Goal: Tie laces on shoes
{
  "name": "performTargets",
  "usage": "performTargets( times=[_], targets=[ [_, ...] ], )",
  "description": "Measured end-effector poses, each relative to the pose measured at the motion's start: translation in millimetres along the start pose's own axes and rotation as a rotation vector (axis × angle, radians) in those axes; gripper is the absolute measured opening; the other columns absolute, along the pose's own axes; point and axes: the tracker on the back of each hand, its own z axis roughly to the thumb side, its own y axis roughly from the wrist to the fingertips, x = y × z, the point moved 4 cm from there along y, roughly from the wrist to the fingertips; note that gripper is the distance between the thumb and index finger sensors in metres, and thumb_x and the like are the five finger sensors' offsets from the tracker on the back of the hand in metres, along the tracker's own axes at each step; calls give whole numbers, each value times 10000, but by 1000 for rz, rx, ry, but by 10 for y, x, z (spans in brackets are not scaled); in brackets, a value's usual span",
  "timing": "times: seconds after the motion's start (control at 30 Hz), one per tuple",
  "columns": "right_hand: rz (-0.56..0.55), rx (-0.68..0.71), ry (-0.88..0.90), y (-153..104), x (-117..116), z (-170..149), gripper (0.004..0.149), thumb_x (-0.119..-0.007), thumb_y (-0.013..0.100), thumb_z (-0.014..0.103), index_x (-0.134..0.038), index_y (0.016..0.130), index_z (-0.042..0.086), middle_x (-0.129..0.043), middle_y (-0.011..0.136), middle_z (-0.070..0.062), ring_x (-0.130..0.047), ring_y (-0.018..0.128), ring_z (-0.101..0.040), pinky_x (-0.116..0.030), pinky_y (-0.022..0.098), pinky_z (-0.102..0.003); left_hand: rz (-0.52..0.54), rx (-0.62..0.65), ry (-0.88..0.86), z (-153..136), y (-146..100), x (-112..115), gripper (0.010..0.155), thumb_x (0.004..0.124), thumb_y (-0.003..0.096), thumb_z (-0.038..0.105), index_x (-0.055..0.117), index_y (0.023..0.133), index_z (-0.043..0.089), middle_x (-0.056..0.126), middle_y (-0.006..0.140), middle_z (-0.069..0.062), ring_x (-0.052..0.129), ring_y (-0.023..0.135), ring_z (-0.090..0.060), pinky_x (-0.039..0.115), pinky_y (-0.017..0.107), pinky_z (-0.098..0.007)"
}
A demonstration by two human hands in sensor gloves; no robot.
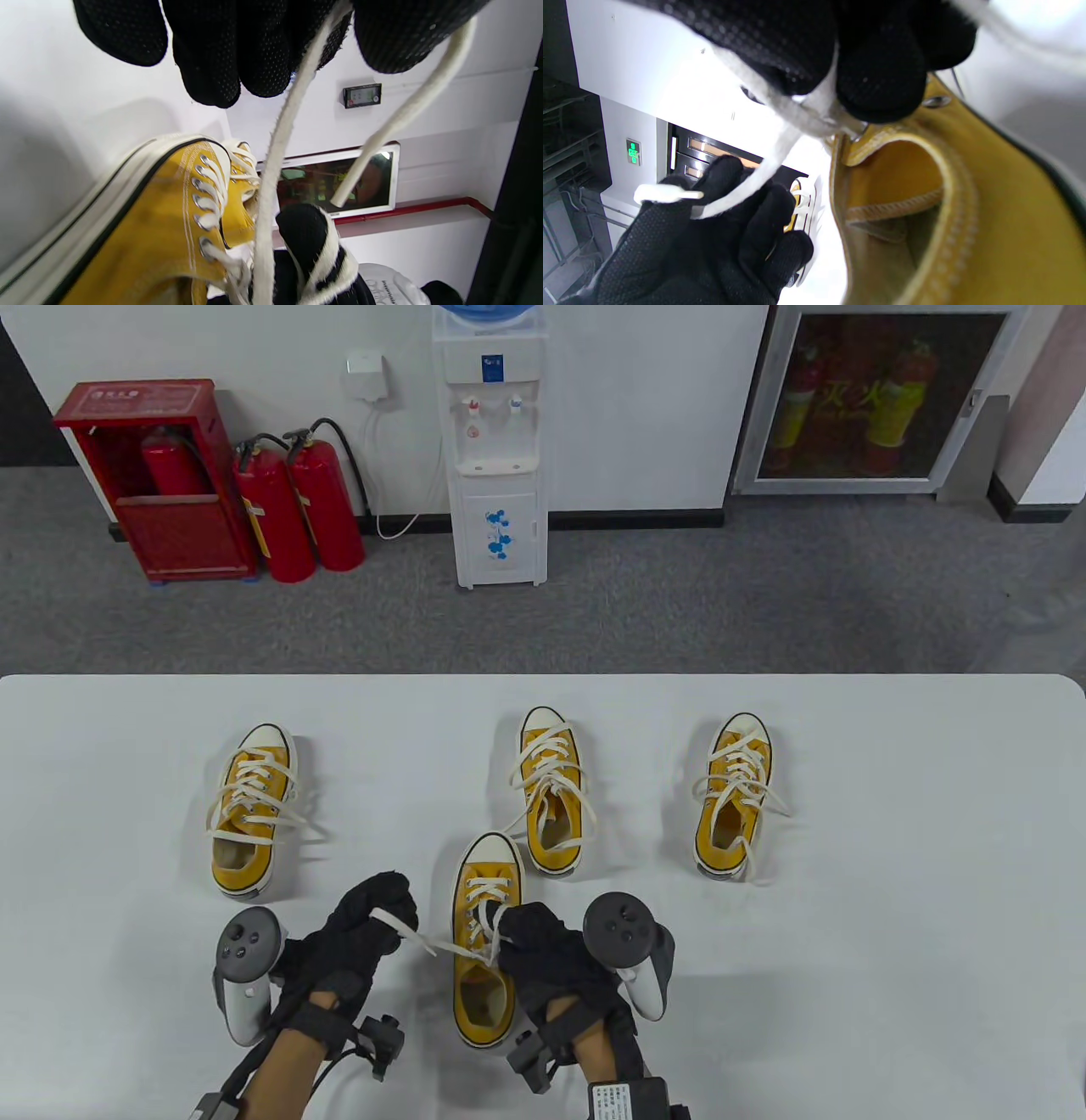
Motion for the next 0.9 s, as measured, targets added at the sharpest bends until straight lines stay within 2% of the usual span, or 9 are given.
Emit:
performTargets(
  times=[0.13,0.27,0.43,0.7,0.9],
  targets=[
    [19,28,-29,-15,-39,49,494,-812,415,92,-804,904,167,-765,889,-50,-899,571,-281,-596,648,-607,-33,16,-6,33,-11,104,609,782,482,510,662,1036,290,794,1027,-57,913,841,-357,669,662,-649],
    [45,66,-138,-30,-120,121,496,-798,417,87,-812,902,192,-727,927,-49,-877,582,-276,-562,662,-613,-67,6,-30,36,-25,231,600,787,481,507,681,1027,282,809,1012,-63,922,819,-359,667,657,-654],
    [53,118,-238,-57,-217,219,500,-795,414,83,-822,897,211,-714,936,-50,-865,588,-276,-546,667,-618,-93,-1,52,21,-24,326,585,803,476,515,717,1007,286,831,990,-61,943,768,-350,682,646,-644],
    [35,181,-358,-103,-305,332,502,-798,414,86,-821,898,214,-706,947,-44,-863,588,-275,-543,671,-616,-89,-16,142,-5,-19,352,555,840,457,527,795,951,279,883,934,-64,979,701,-338,721,615,-629],
    [17,190,-432,-112,-309,352,488,-798,414,90,-839,886,206,-699,954,-42,-863,592,-269,-542,673,-616,-46,-35,172,-3,-21,333,489,874,441,463,867,883,256,940,873,-63,1013,641,-336,751,590,-619]
  ],
)
